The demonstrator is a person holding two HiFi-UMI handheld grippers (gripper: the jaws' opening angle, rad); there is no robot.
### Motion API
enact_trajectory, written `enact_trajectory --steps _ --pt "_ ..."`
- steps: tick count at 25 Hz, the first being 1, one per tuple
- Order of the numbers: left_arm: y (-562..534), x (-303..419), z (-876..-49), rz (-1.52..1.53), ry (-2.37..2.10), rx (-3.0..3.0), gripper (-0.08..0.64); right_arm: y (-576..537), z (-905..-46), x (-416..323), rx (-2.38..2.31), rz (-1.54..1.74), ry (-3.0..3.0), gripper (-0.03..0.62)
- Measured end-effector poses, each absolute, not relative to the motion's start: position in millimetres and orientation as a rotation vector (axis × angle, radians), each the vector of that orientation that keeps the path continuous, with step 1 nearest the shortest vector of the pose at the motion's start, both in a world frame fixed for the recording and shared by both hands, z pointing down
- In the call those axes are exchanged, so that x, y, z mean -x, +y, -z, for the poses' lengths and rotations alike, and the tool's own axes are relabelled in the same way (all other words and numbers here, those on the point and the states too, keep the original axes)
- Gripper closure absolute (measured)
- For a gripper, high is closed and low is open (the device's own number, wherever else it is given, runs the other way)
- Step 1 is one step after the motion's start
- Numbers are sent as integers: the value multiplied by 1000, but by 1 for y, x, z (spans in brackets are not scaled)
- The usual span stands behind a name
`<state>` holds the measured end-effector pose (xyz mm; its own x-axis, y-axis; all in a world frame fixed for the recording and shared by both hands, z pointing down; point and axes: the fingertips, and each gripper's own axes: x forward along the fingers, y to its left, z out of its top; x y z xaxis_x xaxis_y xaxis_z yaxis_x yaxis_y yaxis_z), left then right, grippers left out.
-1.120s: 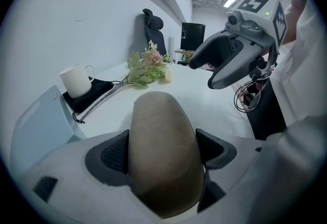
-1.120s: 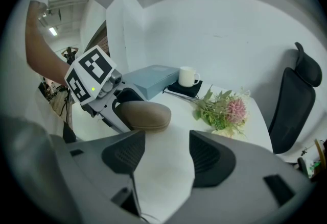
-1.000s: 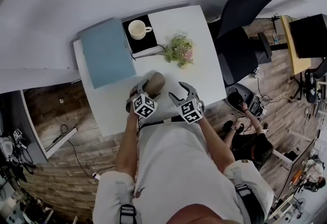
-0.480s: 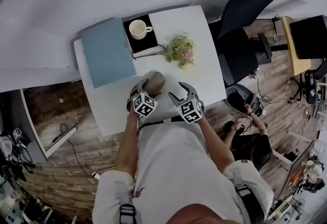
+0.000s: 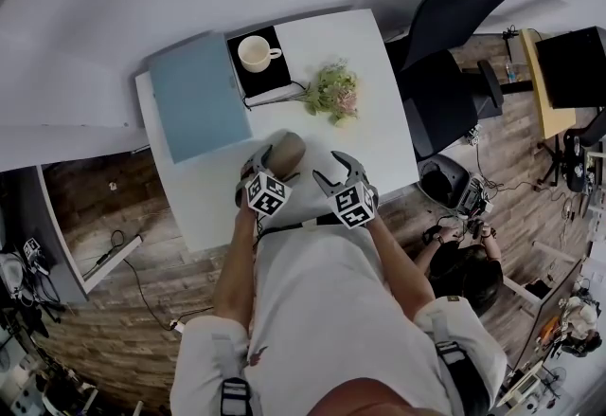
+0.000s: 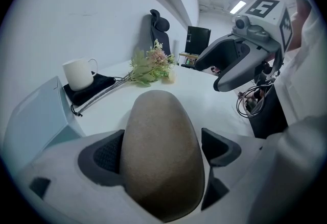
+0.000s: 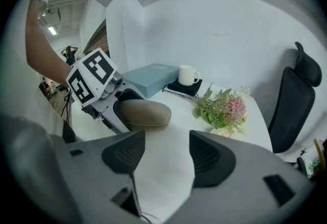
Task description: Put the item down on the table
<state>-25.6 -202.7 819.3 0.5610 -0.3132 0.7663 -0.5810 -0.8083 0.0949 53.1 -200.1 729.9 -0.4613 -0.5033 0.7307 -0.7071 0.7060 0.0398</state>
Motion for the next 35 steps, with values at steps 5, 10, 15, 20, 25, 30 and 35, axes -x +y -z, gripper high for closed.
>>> enact_trajectory --steps 5,10,15,20,25,30,35 --pt "-202 28 -816 -1095 -754 -2462 77 -199 -731 -53 -916 -347 -2159 318" --pt "-202 32 -808 -1067 -791 -2466 75 -199 -730 -52 -917 -341 -2160 318" --pt "-202 36 -792 -1023 -839 -2498 77 -198 -728 -51 -922 -332 -2167 318" --pt "-204 44 -756 -951 -950 -2563 138 -200 -717 -50 -968 -324 -2203 318" --pt "-220 60 -698 -754 -1159 -2600 219 -220 -675 -49 -1096 -294 -2322 322" --pt "-236 76 -637 -551 -1322 -2639 242 -237 -624 -45 -1187 -217 -2424 322" --pt "-253 94 -560 -328 -1492 -2686 247 -251 -569 -37 -1276 -129 -2525 323"
